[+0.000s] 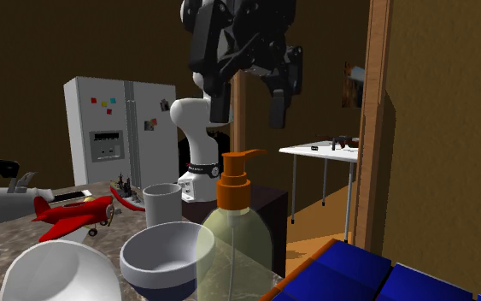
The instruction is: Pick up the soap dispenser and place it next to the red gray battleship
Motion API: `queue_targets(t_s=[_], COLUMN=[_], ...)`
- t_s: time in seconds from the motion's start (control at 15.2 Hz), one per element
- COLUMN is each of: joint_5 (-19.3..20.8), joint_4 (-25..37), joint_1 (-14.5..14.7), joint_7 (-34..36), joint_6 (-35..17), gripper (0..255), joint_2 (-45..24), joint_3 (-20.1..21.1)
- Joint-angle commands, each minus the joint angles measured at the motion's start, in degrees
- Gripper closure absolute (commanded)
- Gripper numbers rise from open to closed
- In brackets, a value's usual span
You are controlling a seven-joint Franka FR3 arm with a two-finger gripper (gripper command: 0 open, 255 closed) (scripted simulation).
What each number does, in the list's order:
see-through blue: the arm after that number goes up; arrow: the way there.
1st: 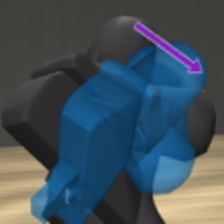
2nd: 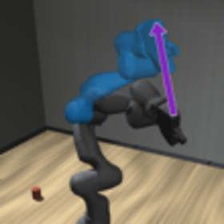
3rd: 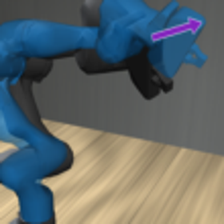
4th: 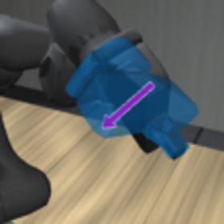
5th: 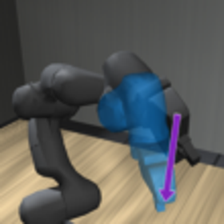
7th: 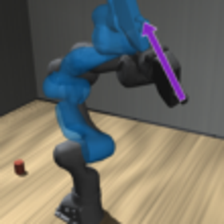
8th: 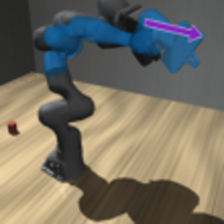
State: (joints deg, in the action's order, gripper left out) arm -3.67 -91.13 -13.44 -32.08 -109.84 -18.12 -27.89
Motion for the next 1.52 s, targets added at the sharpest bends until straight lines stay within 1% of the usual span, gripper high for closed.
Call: queue_targets(t_s=[0.0,0.46,0.99,1.06,1.45], joint_5=[-1.5,-2.3,-2.3,-2.3,-2.3], joint_4=[3.4,-0.4,-0.4,-0.4,-0.4], joint_1=[-1.5,-1.8,-1.8,-1.8,-1.8], joint_7=[-1.4,-1.9,-1.9,-1.9,-1.9], joint_6=[0.4,-4.8,-4.8,-4.8,-4.8], gripper=[0,0,0,255,255], joint_2=[-3.0,-4.5,-4.5,-4.5,-4.5], joint_3=[0.1,0.4,0.4,0.4,0.4])
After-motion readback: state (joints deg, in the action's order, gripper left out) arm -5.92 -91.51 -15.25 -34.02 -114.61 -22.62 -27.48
